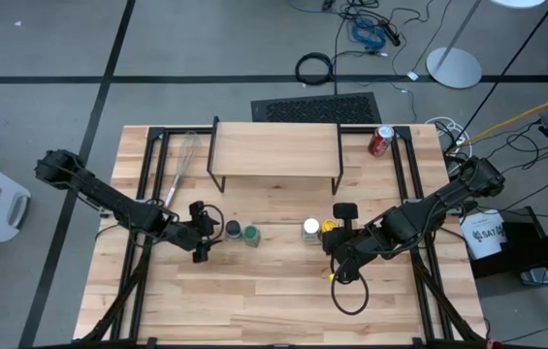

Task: Shelf spices
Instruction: Put the brown seasoning bottle on the shelf

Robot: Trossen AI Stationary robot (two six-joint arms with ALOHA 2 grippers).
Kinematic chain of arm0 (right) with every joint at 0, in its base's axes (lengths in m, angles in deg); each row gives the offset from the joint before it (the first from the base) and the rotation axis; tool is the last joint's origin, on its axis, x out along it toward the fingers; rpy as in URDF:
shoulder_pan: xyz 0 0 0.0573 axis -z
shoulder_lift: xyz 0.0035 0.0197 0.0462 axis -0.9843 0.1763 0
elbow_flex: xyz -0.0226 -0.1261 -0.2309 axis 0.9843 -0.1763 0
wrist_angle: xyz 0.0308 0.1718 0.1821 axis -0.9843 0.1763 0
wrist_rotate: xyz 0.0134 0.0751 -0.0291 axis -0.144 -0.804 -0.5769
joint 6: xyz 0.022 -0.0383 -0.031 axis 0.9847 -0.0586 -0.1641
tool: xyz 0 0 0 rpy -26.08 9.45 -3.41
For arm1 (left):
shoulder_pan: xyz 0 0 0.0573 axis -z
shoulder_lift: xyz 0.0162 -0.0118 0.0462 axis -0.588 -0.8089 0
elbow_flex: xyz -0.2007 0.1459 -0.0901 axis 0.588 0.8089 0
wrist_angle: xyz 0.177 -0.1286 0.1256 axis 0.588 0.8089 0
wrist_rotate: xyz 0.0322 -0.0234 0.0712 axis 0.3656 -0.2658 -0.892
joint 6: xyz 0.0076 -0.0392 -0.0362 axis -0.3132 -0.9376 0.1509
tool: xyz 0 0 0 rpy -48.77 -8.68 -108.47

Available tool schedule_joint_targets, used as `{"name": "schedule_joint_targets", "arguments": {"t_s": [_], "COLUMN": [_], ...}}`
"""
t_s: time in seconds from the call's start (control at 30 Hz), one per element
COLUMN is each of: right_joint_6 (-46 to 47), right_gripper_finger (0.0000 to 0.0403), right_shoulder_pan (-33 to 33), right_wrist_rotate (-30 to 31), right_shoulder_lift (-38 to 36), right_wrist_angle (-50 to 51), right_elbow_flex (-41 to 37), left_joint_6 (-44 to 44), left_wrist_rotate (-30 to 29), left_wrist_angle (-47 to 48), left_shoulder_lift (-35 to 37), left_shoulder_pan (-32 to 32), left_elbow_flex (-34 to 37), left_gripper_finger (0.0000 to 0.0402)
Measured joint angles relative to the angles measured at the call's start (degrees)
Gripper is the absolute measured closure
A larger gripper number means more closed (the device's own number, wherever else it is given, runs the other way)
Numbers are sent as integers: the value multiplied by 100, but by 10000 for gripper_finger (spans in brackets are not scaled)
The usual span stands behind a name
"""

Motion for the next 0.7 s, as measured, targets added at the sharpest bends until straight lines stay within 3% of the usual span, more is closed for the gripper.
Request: {"name": "schedule_joint_targets", "arguments": {"t_s": [0.4,0.7], "right_joint_6": [0,-2], "right_gripper_finger": [403,403], "right_shoulder_pan": [0,0], "right_wrist_rotate": [0,0], "right_shoulder_lift": [0,0], "right_wrist_angle": [1,2], "right_elbow_flex": [1,0], "left_joint_6": [32,131], "left_wrist_rotate": [61,238], "left_wrist_angle": [5,-7], "left_shoulder_lift": [0,0], "left_shoulder_pan": [-45,-46], "left_elbow_flex": [0,0], "left_gripper_finger": [169,226]}}
